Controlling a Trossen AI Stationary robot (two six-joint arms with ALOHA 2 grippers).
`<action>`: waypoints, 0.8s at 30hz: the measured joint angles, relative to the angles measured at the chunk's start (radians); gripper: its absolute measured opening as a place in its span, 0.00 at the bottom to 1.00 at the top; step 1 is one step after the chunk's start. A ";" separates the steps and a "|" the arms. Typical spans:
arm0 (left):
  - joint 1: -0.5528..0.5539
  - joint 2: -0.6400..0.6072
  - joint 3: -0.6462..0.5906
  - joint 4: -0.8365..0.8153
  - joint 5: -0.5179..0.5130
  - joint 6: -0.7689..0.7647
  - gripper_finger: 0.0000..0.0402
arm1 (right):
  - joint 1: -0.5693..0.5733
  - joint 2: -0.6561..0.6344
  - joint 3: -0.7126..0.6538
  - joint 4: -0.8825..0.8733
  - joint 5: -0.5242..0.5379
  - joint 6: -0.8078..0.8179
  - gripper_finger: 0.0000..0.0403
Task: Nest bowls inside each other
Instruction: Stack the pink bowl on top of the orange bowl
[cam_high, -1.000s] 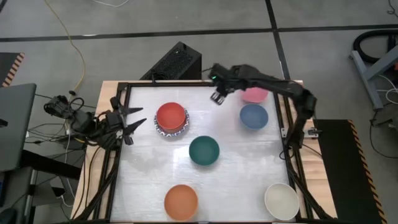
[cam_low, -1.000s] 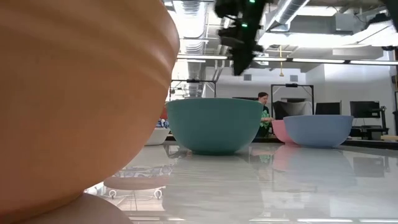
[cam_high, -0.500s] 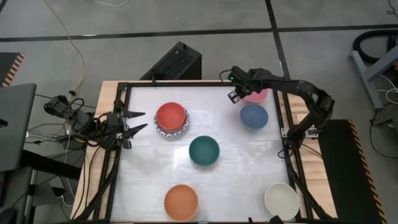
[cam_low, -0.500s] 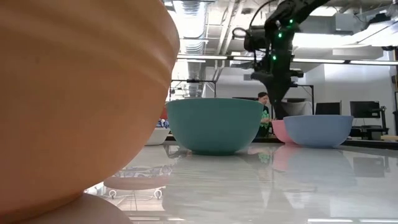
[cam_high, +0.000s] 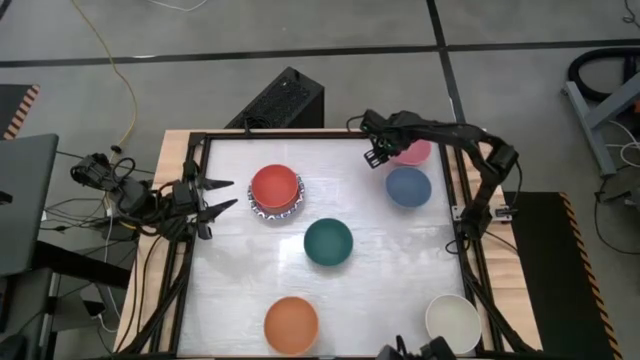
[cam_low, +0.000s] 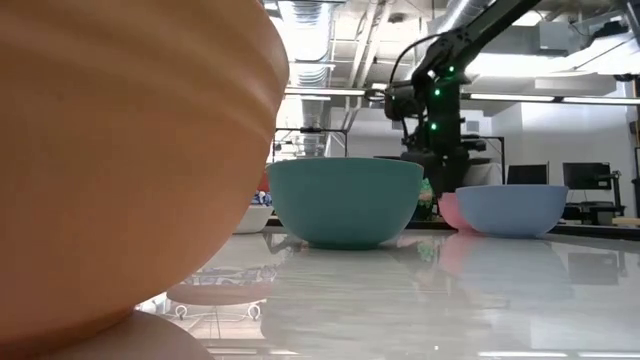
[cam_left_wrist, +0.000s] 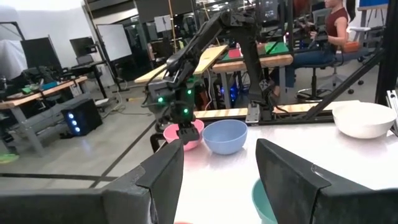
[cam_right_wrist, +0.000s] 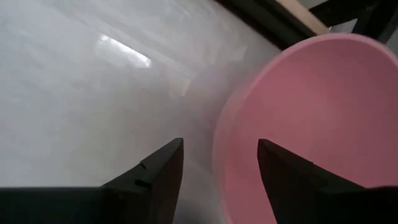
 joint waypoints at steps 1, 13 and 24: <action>0.000 0.000 0.000 -0.002 0.000 0.000 0.48 | -0.001 0.010 0.000 0.000 0.000 0.000 0.56; 0.000 0.000 0.000 -0.061 -0.002 -0.031 0.48 | -0.009 0.057 0.001 0.010 0.024 0.044 0.18; 0.000 0.000 0.000 -0.062 -0.004 -0.033 0.48 | 0.034 0.056 0.034 0.019 0.045 0.030 0.02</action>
